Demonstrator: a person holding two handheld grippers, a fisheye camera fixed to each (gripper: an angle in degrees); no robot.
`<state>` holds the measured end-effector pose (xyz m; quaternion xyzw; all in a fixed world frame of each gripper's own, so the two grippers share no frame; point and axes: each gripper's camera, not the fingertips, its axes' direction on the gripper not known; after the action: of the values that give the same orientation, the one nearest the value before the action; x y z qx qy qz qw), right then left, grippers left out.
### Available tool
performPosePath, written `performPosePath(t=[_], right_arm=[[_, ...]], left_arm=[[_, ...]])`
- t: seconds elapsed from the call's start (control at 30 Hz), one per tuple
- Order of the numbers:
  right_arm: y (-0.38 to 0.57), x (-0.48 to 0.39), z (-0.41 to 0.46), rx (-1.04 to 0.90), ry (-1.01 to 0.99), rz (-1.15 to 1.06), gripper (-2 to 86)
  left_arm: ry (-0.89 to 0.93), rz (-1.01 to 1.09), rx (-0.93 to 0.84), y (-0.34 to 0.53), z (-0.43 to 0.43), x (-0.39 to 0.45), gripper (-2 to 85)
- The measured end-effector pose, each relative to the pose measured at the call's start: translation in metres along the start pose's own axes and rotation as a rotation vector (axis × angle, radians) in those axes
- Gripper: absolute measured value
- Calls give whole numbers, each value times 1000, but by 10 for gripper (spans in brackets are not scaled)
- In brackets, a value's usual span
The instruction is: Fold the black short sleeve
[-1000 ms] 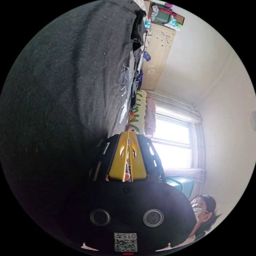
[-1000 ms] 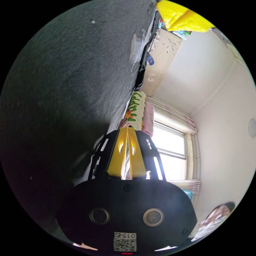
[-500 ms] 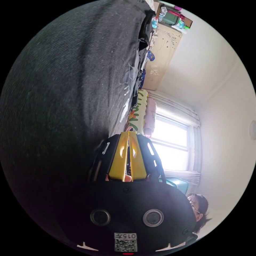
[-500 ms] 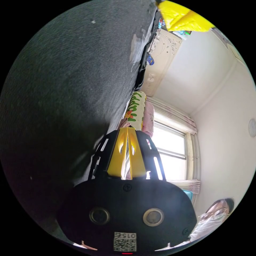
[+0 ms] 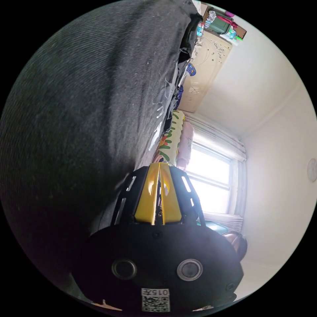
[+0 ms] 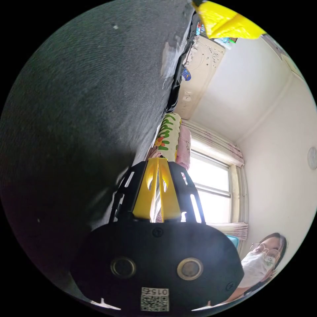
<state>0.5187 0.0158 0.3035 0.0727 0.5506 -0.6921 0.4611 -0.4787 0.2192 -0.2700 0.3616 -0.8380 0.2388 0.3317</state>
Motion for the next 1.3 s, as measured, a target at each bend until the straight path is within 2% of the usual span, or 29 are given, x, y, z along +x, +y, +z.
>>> performPosePath(t=[0.63, 1.3], right_arm=[[-10, -14, 8, -1, 1, 0, -10], [-41, -28, -29, -1, 1, 2, -10]], left_arm=[[3, -1, 3, -8, 17, -33, -9], [3, 0, 7, -28, -24, 3, -9]])
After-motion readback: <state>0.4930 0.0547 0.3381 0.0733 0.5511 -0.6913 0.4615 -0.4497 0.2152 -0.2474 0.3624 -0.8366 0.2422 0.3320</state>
